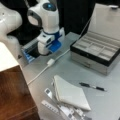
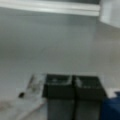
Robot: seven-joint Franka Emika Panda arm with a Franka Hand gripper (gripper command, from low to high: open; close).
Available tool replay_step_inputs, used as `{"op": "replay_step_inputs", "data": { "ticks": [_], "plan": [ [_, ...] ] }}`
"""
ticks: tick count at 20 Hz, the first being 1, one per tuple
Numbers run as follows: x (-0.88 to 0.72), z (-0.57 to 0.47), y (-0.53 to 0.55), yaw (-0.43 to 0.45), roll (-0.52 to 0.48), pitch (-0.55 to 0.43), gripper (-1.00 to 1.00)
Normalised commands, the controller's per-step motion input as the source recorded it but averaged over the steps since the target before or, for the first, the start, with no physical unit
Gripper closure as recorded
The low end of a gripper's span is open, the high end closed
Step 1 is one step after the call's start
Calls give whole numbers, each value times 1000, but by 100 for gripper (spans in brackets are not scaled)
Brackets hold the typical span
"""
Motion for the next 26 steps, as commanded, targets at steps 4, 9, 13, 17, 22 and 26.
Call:
{"op": "replay_step_inputs", "data": {
  "ticks": [4, 9, 13, 17, 22, 26],
  "plan": [
    [-878, -505, -526, 58, 83, -601, 100],
    [-870, -531, -550, 68, 90, -603, 100],
    [-873, -513, -551, 86, 102, -605, 100],
    [-880, -489, -549, 93, 102, -598, 100],
    [-917, -452, -626, 116, 110, -578, 100],
    [-948, -466, -684, 109, 133, -577, 100]
  ]
}}
